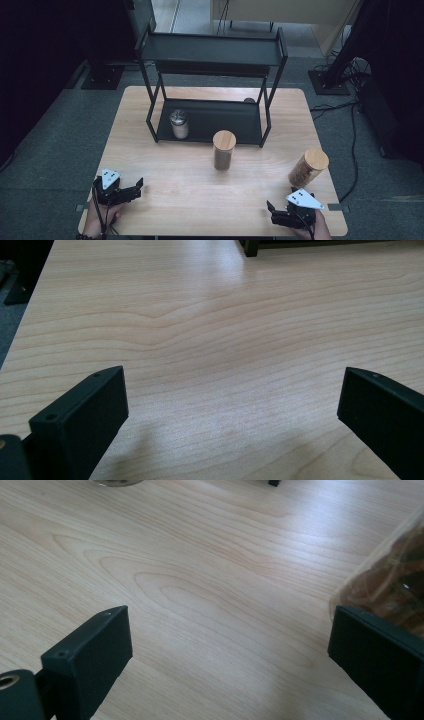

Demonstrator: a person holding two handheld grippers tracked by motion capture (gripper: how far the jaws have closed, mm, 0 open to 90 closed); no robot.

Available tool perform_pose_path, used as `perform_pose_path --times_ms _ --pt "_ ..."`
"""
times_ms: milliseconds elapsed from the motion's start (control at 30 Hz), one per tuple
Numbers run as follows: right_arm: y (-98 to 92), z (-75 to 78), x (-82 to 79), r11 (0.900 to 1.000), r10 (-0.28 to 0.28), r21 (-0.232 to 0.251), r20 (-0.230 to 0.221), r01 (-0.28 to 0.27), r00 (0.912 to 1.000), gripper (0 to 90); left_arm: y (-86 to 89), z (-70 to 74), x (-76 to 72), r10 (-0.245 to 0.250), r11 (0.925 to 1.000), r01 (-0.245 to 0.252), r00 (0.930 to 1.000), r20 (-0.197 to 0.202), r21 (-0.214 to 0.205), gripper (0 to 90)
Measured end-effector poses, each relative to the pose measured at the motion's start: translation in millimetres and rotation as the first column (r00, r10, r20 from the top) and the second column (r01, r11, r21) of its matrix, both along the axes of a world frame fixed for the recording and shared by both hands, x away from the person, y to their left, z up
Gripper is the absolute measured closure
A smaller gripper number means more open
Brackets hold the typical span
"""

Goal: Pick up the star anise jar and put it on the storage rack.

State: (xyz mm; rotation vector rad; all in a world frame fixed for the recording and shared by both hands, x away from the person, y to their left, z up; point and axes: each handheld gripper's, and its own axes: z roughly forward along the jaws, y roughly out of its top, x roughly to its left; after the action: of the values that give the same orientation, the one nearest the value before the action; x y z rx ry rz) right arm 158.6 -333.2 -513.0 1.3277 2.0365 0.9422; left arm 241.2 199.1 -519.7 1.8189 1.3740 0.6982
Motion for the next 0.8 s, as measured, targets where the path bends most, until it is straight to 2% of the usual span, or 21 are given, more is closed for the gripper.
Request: perform_pose_path --times_ms 633,800 --pt "21.9 4.7 12.1 0.9994 0.034 0.004 0.002 -0.034 0.9994 3.8 0.7 0.3 -2.1 0.002 1.0 -0.002 0.9998 0.019 -0.009 0.2" --pt "29.9 8.1 17.9 0.9989 0.046 0.004 0.008 -0.046 0.9989 3.8 -1.0 0.3 -2.8 0.001 1.0 -0.001 0.9997 0.025 0.003 0.2"
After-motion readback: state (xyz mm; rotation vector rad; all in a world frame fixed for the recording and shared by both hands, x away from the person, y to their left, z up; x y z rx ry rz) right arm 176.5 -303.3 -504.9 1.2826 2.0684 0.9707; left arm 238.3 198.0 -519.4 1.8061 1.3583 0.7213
